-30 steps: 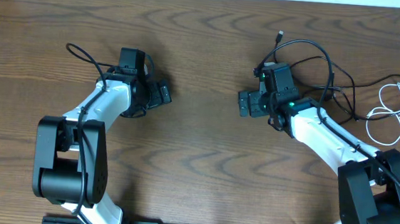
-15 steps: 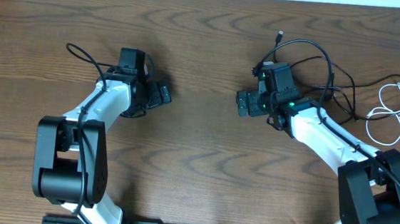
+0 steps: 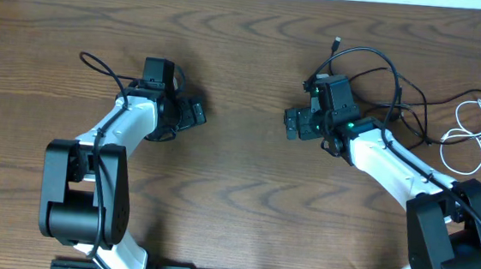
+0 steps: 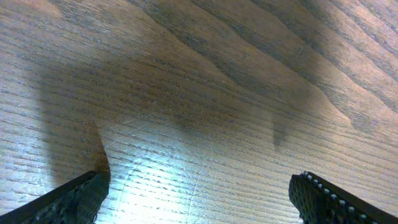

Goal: Untangle cables

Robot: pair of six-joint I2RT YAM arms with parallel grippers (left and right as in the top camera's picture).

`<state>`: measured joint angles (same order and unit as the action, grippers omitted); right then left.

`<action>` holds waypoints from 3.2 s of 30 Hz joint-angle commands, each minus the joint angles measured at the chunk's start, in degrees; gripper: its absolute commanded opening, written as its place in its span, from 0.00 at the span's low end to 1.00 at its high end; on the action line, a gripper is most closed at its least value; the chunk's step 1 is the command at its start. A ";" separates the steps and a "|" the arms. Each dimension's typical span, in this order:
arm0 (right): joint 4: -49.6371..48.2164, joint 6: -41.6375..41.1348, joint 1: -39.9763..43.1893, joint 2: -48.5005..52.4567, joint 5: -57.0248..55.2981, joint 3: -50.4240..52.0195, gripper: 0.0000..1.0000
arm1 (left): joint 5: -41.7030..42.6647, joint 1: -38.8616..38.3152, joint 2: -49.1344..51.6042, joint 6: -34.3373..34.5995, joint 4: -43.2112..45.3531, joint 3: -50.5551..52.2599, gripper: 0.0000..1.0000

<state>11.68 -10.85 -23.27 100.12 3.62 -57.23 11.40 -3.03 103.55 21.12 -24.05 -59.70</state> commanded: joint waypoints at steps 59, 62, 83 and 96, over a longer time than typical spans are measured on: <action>-34.82 15.85 21.51 -27.71 16.57 47.21 0.99 | -0.96 0.07 -0.57 -0.09 -0.33 0.61 0.98; -36.41 15.82 22.86 -28.89 18.12 49.20 0.99 | -0.98 0.07 -0.57 -0.09 -0.33 0.61 0.98; -35.10 15.63 25.11 -42.45 19.91 56.96 0.99 | -0.96 0.07 -0.57 -0.09 -0.33 0.61 0.98; -16.31 15.65 25.05 -65.72 19.52 56.96 0.99 | -0.96 0.07 -0.57 -0.09 -0.33 0.61 0.98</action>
<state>-7.68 4.14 1.69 40.69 23.14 -0.47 11.22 -3.03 103.55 21.15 -24.14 -59.68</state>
